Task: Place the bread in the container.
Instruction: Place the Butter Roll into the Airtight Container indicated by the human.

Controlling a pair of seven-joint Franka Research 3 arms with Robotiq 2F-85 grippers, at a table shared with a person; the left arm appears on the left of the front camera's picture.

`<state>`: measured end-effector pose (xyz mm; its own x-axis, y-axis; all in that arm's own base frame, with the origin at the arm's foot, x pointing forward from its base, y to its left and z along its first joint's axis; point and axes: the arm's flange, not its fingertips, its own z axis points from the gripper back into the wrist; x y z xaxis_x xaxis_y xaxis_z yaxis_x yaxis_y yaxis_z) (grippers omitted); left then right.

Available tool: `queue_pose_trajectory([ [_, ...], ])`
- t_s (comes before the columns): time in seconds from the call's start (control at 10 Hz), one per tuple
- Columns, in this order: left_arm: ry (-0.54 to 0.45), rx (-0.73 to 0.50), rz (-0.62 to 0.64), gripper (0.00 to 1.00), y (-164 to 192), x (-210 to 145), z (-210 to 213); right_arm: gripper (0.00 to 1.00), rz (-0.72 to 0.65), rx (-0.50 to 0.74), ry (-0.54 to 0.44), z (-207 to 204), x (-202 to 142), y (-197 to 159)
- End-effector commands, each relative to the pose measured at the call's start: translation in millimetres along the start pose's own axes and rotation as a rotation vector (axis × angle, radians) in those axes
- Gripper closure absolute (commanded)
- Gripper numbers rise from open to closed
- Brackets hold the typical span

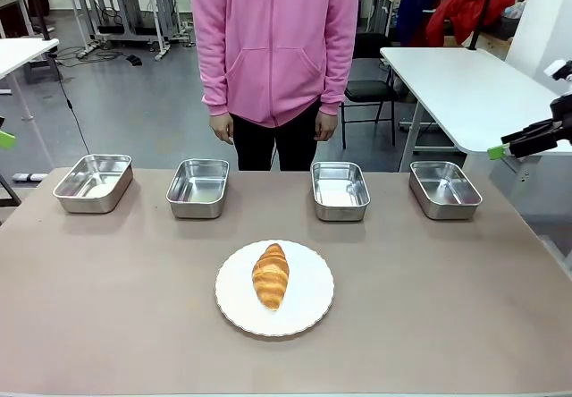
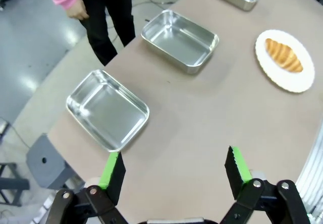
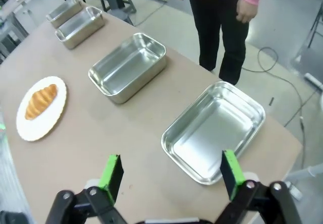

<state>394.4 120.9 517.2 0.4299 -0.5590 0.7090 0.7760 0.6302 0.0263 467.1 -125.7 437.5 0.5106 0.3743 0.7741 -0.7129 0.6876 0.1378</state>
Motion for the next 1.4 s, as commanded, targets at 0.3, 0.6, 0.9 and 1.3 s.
queue_pose_trajectory([
  [0.3,0.0,0.0,0.0,0.0,0.0,0.0,0.0,0.0,0.001,-0.006,0.014,1.3,4.3,5.9],
  [0.6,-0.022,-0.02,0.005,0.0,5.7,-4.7,10.8,0.0,0.026,0.005,0.014,8.0,12.3,-0.2],
  [0.9,-0.156,-0.074,0.013,0.0,7.6,-11.2,25.8,0.0,0.027,0.015,-0.014,15.9,30.1,-2.4],
  [1.3,-0.217,-0.113,0.038,0.0,8.9,-10.4,39.3,0.0,0.006,0.036,-0.027,19.3,35.4,-8.1],
])
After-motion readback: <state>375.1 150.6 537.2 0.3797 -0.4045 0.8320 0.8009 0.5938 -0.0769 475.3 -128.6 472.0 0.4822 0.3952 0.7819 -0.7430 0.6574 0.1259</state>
